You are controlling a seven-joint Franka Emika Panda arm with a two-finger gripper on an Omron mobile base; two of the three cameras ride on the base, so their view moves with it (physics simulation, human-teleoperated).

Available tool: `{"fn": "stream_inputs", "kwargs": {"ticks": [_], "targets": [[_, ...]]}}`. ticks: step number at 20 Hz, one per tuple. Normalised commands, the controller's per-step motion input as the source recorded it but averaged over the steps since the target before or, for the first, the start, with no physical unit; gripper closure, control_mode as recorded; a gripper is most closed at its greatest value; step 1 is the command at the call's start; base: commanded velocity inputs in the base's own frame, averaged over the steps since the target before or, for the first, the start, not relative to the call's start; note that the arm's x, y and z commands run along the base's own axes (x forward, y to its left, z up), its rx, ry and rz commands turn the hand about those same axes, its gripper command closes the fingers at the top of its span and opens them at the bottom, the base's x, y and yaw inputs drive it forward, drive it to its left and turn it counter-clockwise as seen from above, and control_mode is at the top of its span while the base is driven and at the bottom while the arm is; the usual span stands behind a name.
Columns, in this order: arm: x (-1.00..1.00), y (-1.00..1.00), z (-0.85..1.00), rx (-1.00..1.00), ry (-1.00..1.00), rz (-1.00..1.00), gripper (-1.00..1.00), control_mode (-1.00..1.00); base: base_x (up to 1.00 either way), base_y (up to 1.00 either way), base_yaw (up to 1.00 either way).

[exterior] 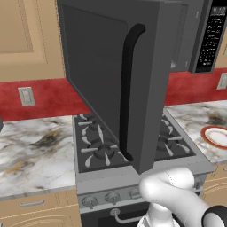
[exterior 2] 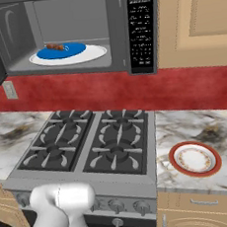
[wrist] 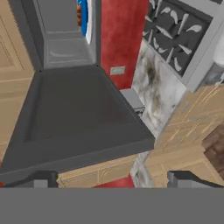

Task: Pick the kebab skewer from the counter and place it in the microwave. Then turn on the microwave.

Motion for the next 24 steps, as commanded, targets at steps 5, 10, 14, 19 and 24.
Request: {"fn": "stream_inputs", "kwargs": {"ticks": [5,10,14,19,24], "targets": [[-0.32,0.14,-0.02,0.02,0.00,0.24,-1.00,-1.00,0.00,0.00,0.00],[-0.26,0.16,-0.01,0.06,0.00,0.27,-1.00,-1.00,0.00,0.00,0.00],[-0.24,0.21,-0.04,0.12,0.00,0.29,-1.00,-1.00,0.00,0.00,0.00],[-0.19,0.24,-0.10,0.15,-0.02,0.30,-1.00,-1.00,0.00,0.00,0.00],[-0.10,0.29,-0.17,0.15,-0.13,0.30,-1.00,-1.00,0.00,0.00,0.00]]}}
